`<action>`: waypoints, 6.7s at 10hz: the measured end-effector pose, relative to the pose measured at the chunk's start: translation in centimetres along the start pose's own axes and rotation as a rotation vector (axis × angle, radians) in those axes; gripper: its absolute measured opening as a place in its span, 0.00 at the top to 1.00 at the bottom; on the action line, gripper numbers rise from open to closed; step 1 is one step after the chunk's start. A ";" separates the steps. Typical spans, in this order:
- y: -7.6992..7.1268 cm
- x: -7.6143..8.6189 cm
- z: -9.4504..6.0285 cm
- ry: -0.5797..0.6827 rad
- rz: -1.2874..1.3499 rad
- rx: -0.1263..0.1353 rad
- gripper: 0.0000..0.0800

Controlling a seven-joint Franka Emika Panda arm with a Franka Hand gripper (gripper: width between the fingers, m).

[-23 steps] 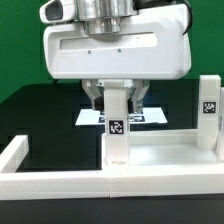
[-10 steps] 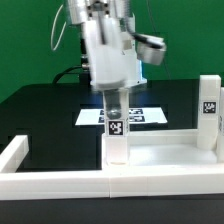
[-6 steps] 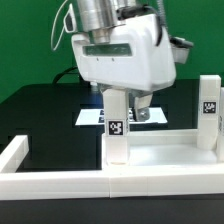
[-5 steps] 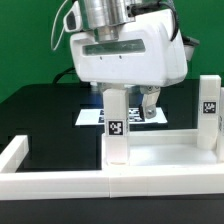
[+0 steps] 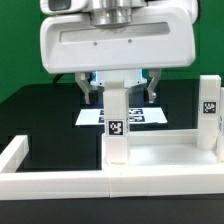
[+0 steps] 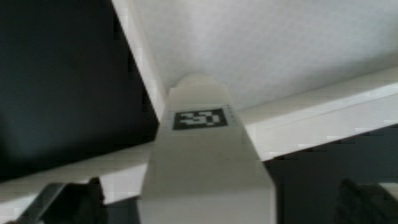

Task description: Assemble desk

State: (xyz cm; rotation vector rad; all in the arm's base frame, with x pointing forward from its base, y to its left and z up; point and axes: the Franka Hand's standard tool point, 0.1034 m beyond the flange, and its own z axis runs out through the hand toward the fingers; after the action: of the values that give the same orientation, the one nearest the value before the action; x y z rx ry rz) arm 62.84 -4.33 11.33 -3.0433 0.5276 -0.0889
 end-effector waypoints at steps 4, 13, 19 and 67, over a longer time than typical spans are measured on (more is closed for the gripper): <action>0.1 -0.1 0.2 -0.003 0.214 -0.002 0.64; -1.6 0.3 0.6 -0.014 1.474 0.089 0.64; -1.0 0.7 0.7 0.026 1.006 0.102 0.23; 1.1 0.7 1.0 -0.051 1.652 0.100 0.62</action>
Offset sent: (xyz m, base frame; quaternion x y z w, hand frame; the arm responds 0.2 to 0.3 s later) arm 0.0000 0.0000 0.0000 0.0000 0.0000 0.1938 0.9810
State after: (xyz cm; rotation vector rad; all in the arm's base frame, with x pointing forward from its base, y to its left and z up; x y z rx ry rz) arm 63.19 -5.54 10.33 -1.6092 2.4951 0.0424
